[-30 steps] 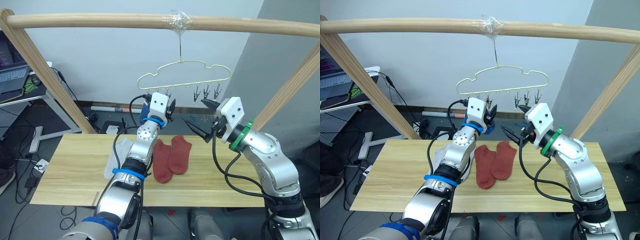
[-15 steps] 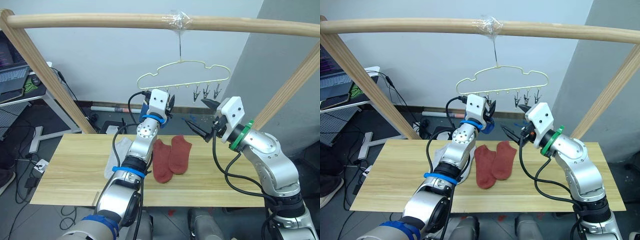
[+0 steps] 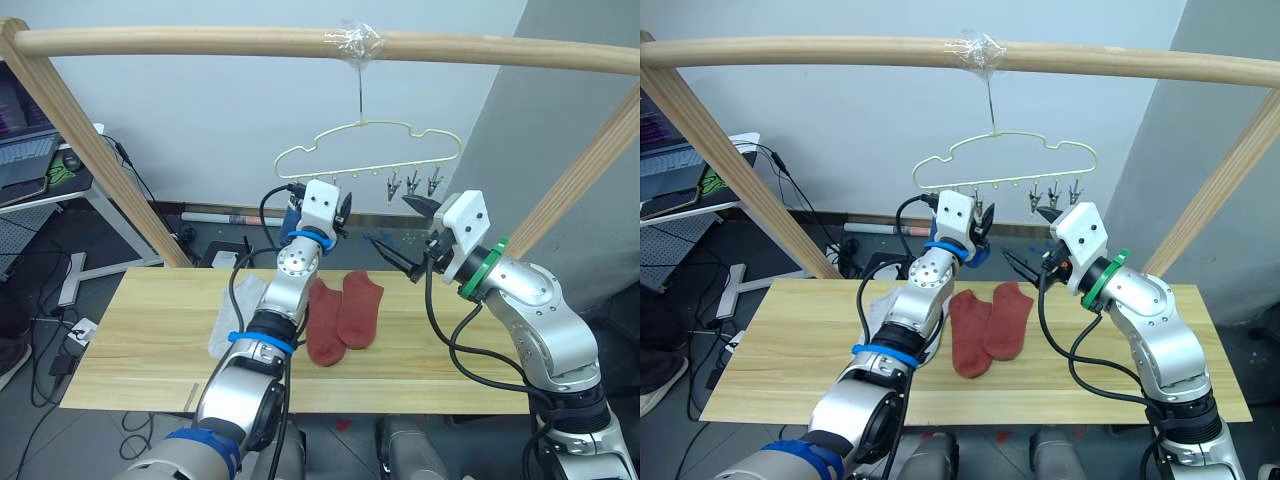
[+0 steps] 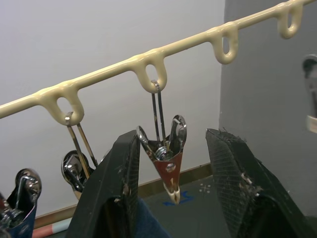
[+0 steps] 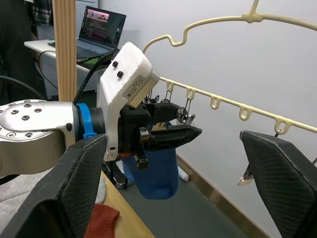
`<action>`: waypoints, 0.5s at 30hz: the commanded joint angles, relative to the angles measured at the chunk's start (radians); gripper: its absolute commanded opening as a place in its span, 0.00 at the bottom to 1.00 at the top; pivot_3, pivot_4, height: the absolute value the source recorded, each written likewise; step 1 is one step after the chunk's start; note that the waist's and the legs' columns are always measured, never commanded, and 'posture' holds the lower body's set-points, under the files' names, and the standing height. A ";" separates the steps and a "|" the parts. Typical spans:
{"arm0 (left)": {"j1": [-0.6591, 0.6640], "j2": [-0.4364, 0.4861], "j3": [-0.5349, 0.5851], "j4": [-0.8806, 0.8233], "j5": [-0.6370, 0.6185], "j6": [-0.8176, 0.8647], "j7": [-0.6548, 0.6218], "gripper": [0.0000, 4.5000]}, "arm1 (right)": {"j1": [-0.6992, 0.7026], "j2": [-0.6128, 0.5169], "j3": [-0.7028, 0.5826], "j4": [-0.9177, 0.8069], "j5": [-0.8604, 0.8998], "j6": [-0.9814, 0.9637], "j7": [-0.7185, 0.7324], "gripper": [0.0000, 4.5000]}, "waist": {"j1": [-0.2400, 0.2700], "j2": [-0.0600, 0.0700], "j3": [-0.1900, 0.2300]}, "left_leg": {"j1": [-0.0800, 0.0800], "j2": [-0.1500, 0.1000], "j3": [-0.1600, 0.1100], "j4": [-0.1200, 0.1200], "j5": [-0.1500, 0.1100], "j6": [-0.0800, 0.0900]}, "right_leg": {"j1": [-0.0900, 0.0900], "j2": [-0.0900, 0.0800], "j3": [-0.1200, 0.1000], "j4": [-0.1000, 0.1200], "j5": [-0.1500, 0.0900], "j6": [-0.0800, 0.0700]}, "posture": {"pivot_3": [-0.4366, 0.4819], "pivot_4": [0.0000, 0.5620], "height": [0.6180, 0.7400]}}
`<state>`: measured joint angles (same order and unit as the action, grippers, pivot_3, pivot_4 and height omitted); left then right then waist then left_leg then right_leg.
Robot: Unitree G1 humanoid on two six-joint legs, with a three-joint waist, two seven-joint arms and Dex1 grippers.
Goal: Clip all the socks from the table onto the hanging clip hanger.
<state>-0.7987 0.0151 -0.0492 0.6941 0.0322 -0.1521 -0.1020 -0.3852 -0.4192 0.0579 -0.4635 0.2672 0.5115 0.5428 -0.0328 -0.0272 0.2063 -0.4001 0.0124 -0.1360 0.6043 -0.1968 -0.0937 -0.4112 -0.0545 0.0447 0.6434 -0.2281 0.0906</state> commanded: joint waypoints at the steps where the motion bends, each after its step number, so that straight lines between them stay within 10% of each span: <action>1: -0.033 -0.005 0.012 0.002 -0.010 -0.035 -0.005 0.47 | -0.021 -0.005 -0.022 -0.026 0.011 -0.011 -0.006 1.00 | 0.000 0.000 0.000 | 0.000 0.000 0.000 0.000 0.000 0.000 | 0.000 0.000 0.000 0.000 0.000 0.000 | 0.43 0.28 1.00; 15: -0.050 -0.016 0.014 -0.002 0.011 -0.045 0.014 0.47 | -0.029 -0.002 -0.017 -0.020 0.006 -0.014 -0.009 1.00 | 0.000 0.000 0.000 | 0.000 0.000 0.000 0.000 0.000 0.000 | 0.000 0.000 0.000 0.000 0.000 0.000 | 0.43 0.28 1.00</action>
<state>-0.8272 0.0032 -0.0331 0.7225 0.0385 -0.1749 -0.0973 -0.3963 -0.4191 0.0580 -0.4631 0.2665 0.5115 0.5405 -0.0330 -0.0272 0.2063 -0.4001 0.0125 -0.1360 0.6046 -0.1967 -0.0937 -0.4111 -0.0544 0.0446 0.6436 -0.2280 0.0907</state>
